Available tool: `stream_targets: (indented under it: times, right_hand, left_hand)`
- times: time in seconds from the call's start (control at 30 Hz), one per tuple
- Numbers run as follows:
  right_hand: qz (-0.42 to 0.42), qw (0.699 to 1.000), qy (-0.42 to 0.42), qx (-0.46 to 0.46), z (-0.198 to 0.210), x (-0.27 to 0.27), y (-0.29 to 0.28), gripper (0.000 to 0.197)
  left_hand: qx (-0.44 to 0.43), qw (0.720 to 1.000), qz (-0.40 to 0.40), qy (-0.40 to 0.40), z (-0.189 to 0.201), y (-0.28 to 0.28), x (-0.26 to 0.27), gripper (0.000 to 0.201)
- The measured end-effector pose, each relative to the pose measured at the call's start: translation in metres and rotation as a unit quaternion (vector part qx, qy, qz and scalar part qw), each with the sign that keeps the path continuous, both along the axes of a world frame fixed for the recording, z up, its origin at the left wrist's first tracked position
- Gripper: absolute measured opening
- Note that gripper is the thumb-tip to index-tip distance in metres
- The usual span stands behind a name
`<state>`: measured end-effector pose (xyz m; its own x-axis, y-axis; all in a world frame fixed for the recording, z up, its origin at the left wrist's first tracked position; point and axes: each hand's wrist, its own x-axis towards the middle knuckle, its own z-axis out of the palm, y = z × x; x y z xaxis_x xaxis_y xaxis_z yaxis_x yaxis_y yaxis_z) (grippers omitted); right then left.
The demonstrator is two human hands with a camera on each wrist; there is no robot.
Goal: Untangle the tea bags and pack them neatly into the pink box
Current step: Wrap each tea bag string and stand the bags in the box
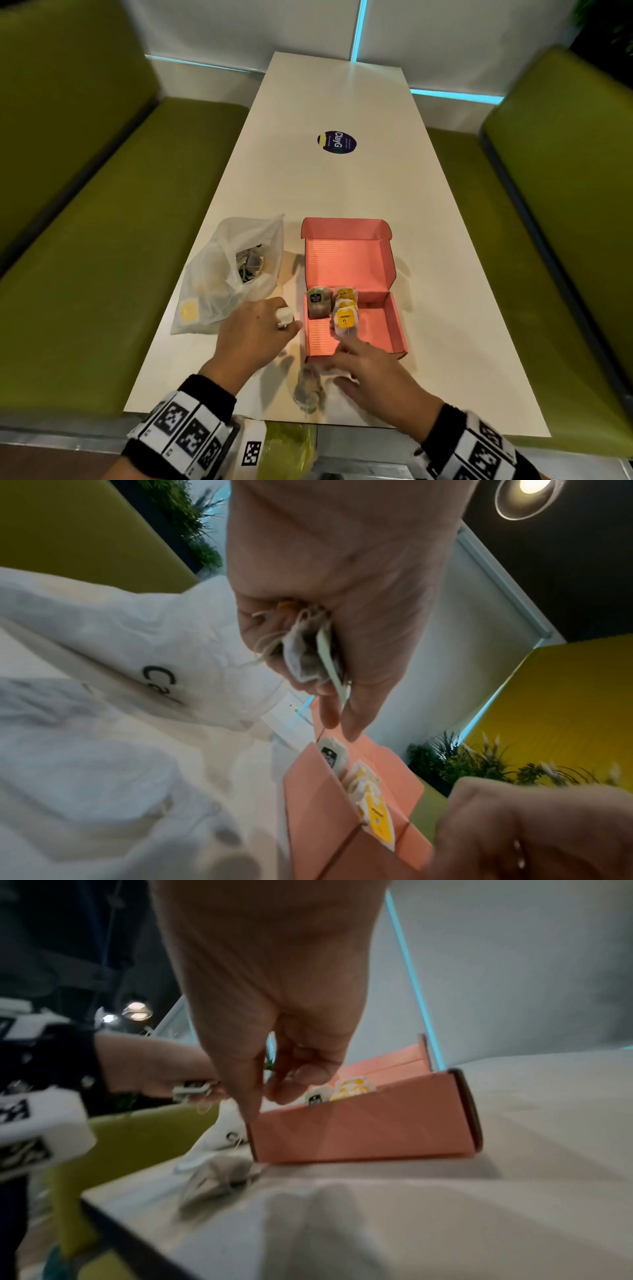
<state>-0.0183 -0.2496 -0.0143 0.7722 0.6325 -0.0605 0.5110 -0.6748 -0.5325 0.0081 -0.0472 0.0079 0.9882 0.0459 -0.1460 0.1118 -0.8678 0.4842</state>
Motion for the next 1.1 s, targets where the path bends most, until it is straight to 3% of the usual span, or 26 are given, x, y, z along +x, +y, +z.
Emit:
stream_targets:
  times: [0.13,0.3,0.4,0.5,0.6,0.7,0.77,0.87,0.97,1.1]
  right_hand:
    - [0.128,0.985,-0.079,-0.081,0.002,-0.007,0.015,0.038]
    - [0.134,0.977,-0.144,-0.076,-0.013,-0.012,0.024,0.015]
    - [0.073,0.989,-0.129,0.021,-0.015,-0.008,0.023,0.014]
    - [-0.063,0.986,-0.032,0.153,0.006,-0.001,0.021,0.026]
    - [-0.178,0.948,0.049,0.259,0.036,0.009,0.017,0.006]
    - [-0.239,0.902,0.102,0.344,0.062,0.017,0.016,0.026]
    - [-0.267,0.867,0.147,0.393,0.078,0.020,0.017,0.022]
    - [-0.284,0.839,0.177,0.430,0.098,0.021,0.022,0.014]
    - [-0.289,0.834,0.178,0.434,0.110,0.020,0.027,0.013]
    - [-0.302,0.835,0.174,0.426,0.114,0.019,0.029,0.013]
  left_hand:
    - [-0.020,0.999,0.026,-0.018,-0.004,0.004,-0.004,0.024]
    - [-0.057,0.997,0.036,-0.033,-0.005,0.005,-0.008,0.020]
    - [-0.118,0.992,0.031,-0.035,-0.001,0.009,-0.009,0.022]
    - [-0.220,0.974,0.035,-0.042,0.010,0.014,-0.009,0.016]
    - [-0.293,0.954,0.029,-0.050,0.026,0.016,-0.008,0.013]
    - [-0.356,0.933,0.005,-0.043,0.043,0.012,-0.007,0.009]
    - [-0.394,0.918,-0.007,-0.043,0.053,0.009,-0.006,0.013]
    - [-0.431,0.901,-0.024,-0.043,0.069,0.003,-0.005,0.014]
    - [-0.462,0.884,-0.064,-0.032,0.081,-0.004,-0.006,0.026]
    - [-0.481,0.874,-0.062,-0.029,0.086,-0.011,-0.006,0.017]
